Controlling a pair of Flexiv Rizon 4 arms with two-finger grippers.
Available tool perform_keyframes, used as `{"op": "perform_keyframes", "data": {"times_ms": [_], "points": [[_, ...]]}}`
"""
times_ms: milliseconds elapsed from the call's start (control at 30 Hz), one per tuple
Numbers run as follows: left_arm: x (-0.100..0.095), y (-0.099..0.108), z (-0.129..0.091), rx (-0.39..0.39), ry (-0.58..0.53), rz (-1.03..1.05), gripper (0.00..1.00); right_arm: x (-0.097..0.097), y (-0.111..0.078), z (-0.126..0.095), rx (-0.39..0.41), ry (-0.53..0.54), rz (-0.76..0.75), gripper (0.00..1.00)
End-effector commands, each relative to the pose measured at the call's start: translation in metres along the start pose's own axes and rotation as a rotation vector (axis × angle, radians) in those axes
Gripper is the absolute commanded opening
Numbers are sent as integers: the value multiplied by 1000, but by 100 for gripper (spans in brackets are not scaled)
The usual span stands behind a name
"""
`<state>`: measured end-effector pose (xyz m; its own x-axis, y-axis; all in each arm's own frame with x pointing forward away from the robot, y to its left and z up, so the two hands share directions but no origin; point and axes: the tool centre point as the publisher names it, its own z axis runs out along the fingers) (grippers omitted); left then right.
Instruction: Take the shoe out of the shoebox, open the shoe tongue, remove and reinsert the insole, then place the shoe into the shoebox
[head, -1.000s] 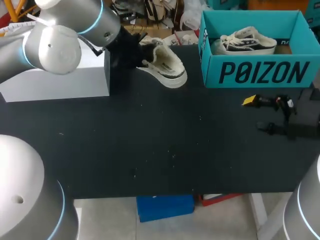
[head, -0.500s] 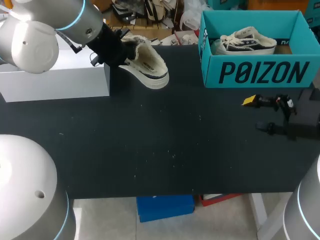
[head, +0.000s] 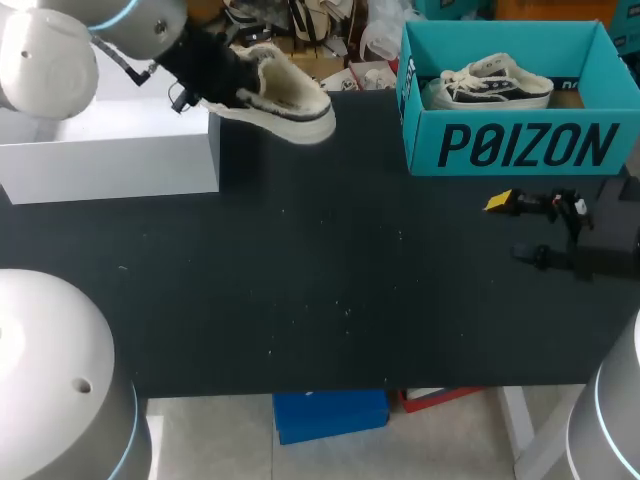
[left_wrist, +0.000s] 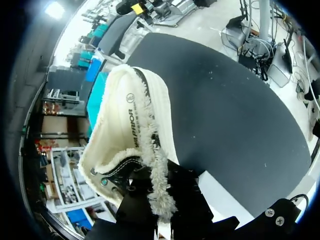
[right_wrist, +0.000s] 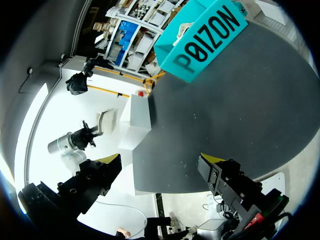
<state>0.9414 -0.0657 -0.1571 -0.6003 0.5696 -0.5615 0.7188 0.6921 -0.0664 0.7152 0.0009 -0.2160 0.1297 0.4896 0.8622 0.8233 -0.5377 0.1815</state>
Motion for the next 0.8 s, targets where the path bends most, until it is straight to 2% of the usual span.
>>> {"op": "perform_keyframes", "data": {"times_ms": [33,233,467,800], "points": [[-12,14,-24,7,79,-46,0,1,0,2,0,-3,1,100],[1,36,-30,-20,136,-143,0,1,0,2,0,-3,1,100],[16,67,-27,-101,117,-226,0,1,0,2,0,-3,1,100],[39,129,-23,-144,141,-352,0,1,0,2,0,-3,1,100]]}}
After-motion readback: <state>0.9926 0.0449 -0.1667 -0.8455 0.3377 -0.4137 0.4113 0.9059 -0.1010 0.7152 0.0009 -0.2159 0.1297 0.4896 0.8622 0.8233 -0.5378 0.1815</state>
